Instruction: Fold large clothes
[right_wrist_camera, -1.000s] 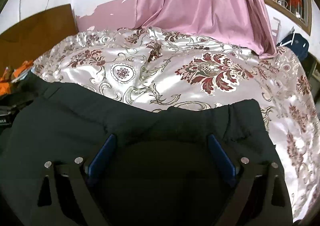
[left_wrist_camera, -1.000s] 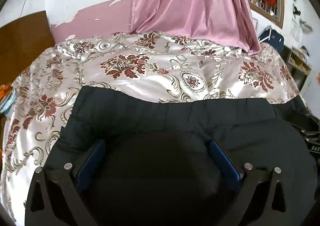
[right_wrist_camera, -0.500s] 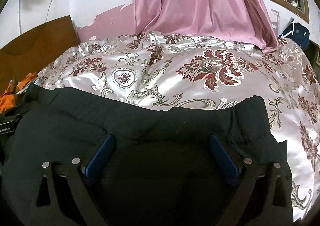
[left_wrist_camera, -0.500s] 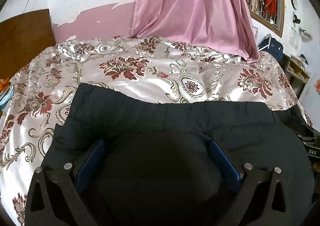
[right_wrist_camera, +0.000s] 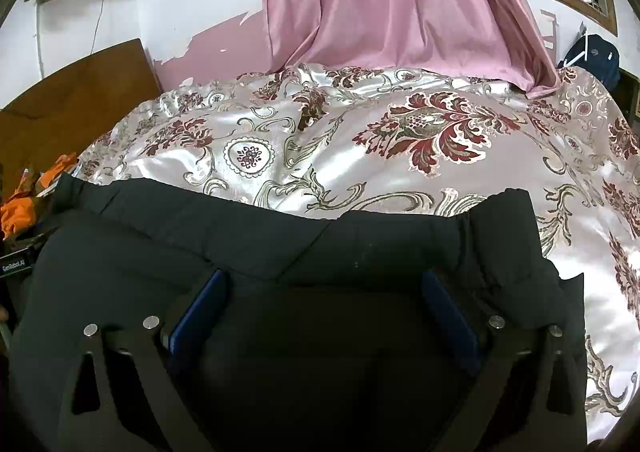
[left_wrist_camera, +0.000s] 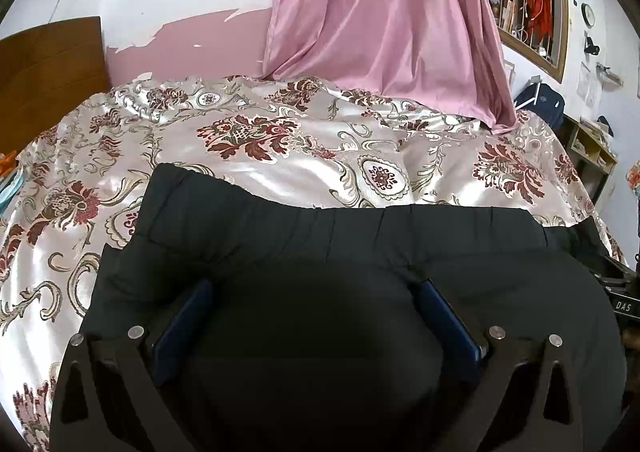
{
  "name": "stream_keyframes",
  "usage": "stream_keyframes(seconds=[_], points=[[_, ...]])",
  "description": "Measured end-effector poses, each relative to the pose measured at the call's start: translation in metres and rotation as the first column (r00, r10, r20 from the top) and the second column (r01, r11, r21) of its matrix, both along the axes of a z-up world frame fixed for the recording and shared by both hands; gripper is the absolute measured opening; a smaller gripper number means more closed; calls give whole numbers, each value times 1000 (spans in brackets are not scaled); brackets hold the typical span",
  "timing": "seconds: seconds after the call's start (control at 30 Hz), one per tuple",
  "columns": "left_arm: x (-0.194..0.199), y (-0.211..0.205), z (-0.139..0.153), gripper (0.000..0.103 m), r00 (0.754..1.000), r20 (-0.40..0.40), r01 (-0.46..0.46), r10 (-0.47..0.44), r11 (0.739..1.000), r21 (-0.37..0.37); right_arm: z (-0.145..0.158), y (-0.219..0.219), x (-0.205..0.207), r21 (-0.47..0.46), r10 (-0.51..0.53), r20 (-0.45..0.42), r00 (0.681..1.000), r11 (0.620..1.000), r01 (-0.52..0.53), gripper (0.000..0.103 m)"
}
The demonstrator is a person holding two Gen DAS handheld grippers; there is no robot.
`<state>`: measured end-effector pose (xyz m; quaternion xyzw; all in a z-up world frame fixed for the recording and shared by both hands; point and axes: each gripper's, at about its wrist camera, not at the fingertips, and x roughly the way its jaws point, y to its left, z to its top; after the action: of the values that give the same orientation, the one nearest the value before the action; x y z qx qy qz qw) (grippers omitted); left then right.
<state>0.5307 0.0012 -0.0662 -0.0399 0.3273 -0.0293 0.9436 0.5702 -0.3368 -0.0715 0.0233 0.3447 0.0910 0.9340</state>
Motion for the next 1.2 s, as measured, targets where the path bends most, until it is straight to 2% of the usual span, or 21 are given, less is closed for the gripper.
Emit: stream_keyframes(seconds=[0.8,1.2], points=[[0,0,-2,103,1000,-1,-1,1,1000,6,-2,-2,0,6,0,2,1000,1000,0,97],[6,3,0,103,1000,15,-3,3,1000,31,6,4,-8,4,-4,37,999,1000,4,96]])
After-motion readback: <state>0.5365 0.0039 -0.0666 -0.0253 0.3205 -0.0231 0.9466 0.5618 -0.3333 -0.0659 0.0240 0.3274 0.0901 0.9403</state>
